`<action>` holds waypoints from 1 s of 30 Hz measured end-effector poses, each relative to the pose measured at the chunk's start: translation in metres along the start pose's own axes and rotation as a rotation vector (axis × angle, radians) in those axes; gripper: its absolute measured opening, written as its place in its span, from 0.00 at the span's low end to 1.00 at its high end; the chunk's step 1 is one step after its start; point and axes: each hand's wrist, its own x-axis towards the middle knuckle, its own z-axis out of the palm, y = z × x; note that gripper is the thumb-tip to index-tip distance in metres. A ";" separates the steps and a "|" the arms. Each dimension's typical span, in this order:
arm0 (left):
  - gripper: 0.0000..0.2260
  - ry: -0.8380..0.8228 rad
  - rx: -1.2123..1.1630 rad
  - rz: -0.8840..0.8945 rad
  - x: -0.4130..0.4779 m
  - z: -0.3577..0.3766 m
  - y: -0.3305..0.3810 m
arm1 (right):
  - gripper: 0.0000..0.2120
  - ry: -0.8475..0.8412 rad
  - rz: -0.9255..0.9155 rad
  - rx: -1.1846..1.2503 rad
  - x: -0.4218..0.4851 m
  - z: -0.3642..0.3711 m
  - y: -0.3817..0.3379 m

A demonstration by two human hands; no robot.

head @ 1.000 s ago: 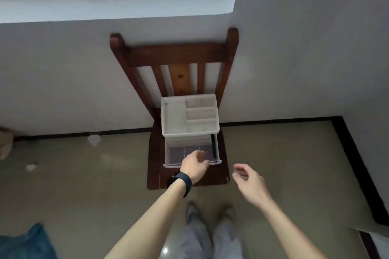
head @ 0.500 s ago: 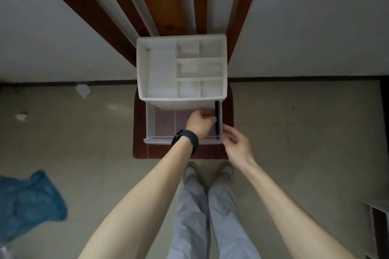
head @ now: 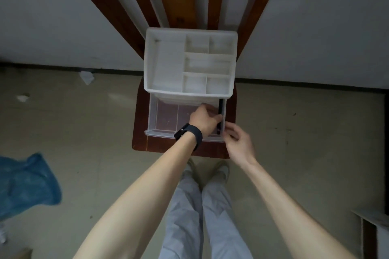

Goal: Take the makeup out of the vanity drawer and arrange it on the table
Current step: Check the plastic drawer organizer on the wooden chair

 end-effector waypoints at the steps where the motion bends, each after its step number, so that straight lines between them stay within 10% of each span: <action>1: 0.17 -0.019 -0.021 -0.011 0.001 0.000 0.000 | 0.15 0.002 -0.002 0.004 0.000 0.000 0.000; 15: 0.15 -0.066 -0.154 -0.035 -0.018 -0.027 0.007 | 0.14 0.020 -0.033 -0.041 -0.007 -0.008 -0.012; 23: 0.08 -0.446 -0.369 -0.087 -0.088 -0.060 0.015 | 0.06 0.133 -0.111 0.111 -0.041 -0.008 -0.040; 30: 0.13 -0.082 -0.571 -0.008 -0.096 -0.111 -0.025 | 0.10 0.222 -0.088 0.254 -0.037 -0.017 -0.032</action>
